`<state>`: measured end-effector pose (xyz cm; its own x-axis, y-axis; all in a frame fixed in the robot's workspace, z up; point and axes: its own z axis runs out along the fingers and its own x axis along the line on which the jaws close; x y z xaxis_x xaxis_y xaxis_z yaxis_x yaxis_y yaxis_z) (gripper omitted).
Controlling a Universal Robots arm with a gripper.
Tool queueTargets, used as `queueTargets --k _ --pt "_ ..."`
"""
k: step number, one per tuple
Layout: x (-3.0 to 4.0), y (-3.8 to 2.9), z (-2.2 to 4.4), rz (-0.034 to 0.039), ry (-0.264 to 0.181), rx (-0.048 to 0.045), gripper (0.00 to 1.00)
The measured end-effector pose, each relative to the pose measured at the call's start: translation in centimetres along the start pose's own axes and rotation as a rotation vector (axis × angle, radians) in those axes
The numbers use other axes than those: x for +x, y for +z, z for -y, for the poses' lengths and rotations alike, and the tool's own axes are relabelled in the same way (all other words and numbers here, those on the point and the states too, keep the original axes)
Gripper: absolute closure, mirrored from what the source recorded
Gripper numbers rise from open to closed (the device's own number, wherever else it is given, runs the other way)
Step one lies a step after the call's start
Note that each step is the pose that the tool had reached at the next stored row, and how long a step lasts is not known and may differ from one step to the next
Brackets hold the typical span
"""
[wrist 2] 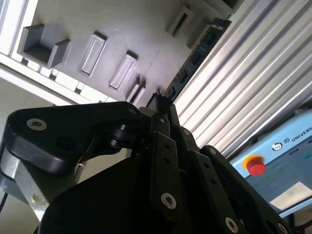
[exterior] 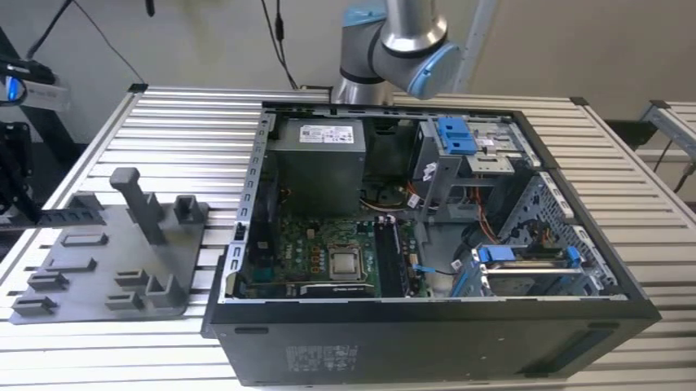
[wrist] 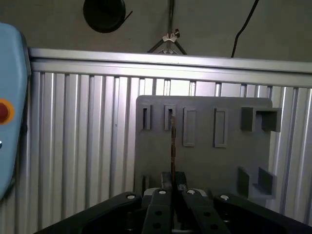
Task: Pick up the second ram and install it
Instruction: 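Pick up the second ram and move it above second insertion slot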
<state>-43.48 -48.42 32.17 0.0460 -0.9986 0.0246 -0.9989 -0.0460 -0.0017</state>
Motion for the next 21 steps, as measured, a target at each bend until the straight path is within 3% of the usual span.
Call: queueTargets --k 6,14,21 --pt "0.01 -0.7 -0.01 0.0027 0.0 0.0027 0.86" --pt "0.02 -1.03 0.0 0.0311 0.005 0.0214 0.86" --pt "0.04 -1.81 -0.01 0.0384 0.007 0.0255 0.86"
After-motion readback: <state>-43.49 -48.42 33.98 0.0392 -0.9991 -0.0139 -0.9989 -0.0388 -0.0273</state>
